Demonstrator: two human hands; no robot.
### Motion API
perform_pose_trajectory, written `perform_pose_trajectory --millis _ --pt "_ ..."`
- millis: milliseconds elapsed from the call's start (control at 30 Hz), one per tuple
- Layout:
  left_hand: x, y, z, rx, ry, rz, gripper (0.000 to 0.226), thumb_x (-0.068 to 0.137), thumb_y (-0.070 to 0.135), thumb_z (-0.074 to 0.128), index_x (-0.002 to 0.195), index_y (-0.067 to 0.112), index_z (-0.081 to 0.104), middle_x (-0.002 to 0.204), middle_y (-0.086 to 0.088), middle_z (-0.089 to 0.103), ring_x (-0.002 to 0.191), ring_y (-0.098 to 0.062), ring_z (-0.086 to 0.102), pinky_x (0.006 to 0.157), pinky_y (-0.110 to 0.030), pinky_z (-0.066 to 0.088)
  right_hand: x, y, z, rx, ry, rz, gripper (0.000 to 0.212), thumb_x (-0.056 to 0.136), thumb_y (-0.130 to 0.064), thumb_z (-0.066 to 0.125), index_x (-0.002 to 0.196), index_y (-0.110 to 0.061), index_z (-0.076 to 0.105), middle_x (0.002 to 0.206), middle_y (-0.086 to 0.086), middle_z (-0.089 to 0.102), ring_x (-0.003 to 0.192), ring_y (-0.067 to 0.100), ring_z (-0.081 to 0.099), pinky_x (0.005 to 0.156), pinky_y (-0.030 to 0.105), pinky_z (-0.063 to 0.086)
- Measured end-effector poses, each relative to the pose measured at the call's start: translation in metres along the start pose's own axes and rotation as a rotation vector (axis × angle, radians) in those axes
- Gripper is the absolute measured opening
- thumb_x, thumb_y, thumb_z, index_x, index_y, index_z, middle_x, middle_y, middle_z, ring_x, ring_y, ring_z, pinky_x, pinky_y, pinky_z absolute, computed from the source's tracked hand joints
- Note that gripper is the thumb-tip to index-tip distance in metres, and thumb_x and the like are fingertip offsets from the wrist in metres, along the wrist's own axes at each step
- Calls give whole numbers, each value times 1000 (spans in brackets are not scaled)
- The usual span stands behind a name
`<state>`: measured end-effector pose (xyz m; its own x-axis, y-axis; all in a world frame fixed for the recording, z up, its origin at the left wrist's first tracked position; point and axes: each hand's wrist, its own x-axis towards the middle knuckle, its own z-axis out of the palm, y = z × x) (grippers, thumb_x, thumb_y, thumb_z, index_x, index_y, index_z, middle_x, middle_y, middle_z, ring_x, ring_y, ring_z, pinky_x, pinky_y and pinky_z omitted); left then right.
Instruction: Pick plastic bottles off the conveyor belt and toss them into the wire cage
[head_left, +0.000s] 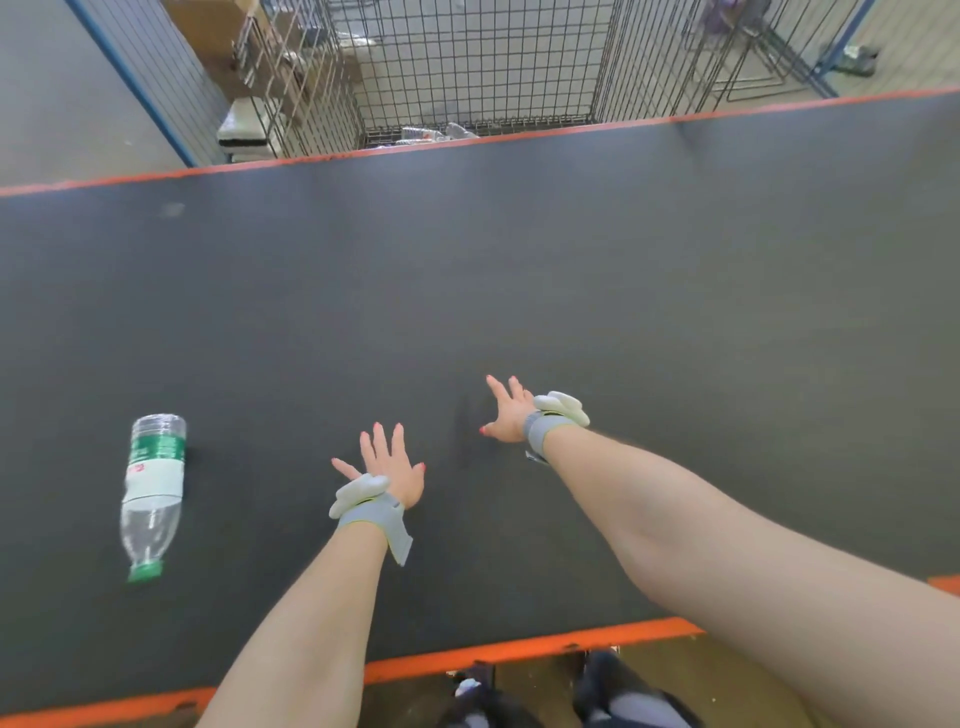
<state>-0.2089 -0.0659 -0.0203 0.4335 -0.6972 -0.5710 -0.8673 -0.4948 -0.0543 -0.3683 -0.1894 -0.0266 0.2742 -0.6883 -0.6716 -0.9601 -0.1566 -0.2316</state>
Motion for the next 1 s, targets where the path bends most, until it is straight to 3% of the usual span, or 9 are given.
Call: perform_pose_trajectory --millis 133,333,433,500,567,633,800,900,1000 --pt "-8 -24 -4 91 96 -157 81 94 24 45 153 23 -10 158 -11 -20 146 -33 -18 106 -74 1 -6 -7 1 -5 18 -25 85 94 -44 52 153 -35 -9 162 2 -11 149 28 4 119 45 13" --pt "-3 -87 1 -17 193 -347 95 89 28 57 152 27 -14 156 -13 -25 145 -38 -15 105 -75 15 -10 -21 7 -25 16 -65 86 94 -41 54 154 -33 -7 162 5 -7 148 30 8 118 45 14" --pt "0 -95 5 -292 110 -382 94 92 15 57 152 26 -16 156 -24 -7 140 -48 16 113 -59 20 -7 -23 9 -23 10 -70 87 94 -40 55 154 -33 -8 162 6 -7 148 30 8 118 45 15" --pt "-1 -84 6 -368 106 -353 97 92 15 58 151 25 -19 146 -28 18 124 -47 41 109 -50 30 -4 -24 11 -34 4 -64 88 93 -40 56 154 -33 -7 162 6 -7 148 30 8 119 45 15" --pt "-1 -66 -1 -366 125 -270 97 92 21 57 150 26 -20 134 -25 30 112 -42 49 103 -46 36 -2 -23 10 -53 1 -57 89 93 -40 57 154 -33 -8 162 7 -6 148 30 9 119 45 15" --pt "5 -47 -11 -473 135 -196 94 92 24 55 151 28 -19 129 -23 33 109 -41 50 102 -45 38 2 -20 3 -42 4 -49 90 92 -39 57 154 -34 -8 162 7 -6 148 30 9 119 45 16" --pt "27 1 -55 -1085 28 -165 91 89 27 56 151 38 -10 137 -21 34 117 -40 48 105 -46 40 13 -20 -23 17 33 -30 90 92 -37 58 154 -33 -6 162 8 -5 148 30 9 119 44 16" --pt "48 35 -99 -1214 3 -93 87 91 22 59 153 29 -2 142 -20 38 124 -39 47 103 -52 43 31 -18 -54 31 60 -11 91 91 -38 59 154 -34 -7 162 8 -5 148 31 10 118 44 18" --pt "87 79 -197 -1433 22 22 85 95 16 57 154 18 -4 154 -16 23 134 -36 39 103 -51 43 62 -20 -110 53 110 23 91 90 -36 57 153 -36 -9 162 6 -8 148 32 9 118 44 20"
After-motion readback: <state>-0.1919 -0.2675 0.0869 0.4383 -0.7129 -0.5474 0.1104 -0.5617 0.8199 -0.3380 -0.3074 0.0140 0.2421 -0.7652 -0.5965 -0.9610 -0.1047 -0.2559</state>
